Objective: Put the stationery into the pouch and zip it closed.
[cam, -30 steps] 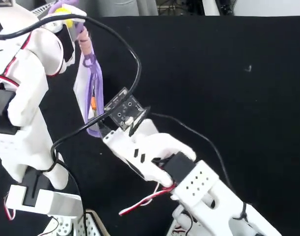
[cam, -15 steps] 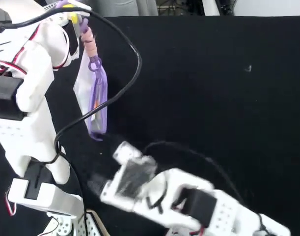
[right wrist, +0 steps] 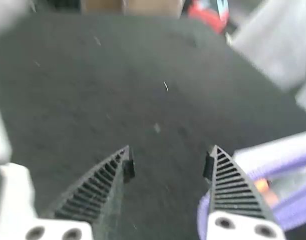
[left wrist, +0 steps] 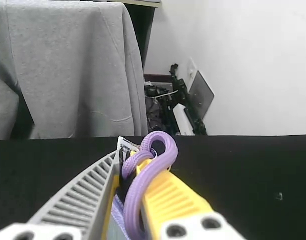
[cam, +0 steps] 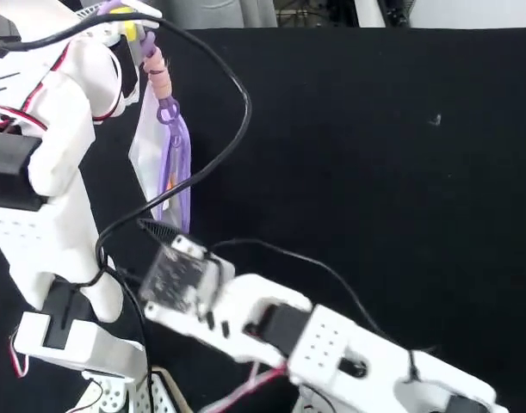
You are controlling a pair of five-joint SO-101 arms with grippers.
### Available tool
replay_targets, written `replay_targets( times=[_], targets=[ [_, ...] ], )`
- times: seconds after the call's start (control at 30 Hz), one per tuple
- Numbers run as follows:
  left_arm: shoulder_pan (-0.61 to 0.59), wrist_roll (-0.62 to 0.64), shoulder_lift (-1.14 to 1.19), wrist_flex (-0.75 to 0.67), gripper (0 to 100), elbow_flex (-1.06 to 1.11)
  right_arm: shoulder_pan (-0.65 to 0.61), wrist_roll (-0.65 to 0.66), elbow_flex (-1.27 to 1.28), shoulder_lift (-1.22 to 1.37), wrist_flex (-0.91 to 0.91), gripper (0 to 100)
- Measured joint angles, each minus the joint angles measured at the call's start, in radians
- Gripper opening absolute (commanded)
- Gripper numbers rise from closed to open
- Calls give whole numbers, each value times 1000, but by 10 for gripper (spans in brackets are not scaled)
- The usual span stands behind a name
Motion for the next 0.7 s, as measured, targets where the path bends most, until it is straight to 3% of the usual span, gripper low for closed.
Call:
replay_targets(
  times=[0.13,0.3,0.7],
  targets=[
    [0,0,0,0,28,-61,61,-17,-64,183,-15,233],
    [-2,0,-31,0,28,-141,84,-18,-71,193,2,233],
    [-2,141,-146,8,28,-149,84,-18,-71,-212,273,233]
  ],
)
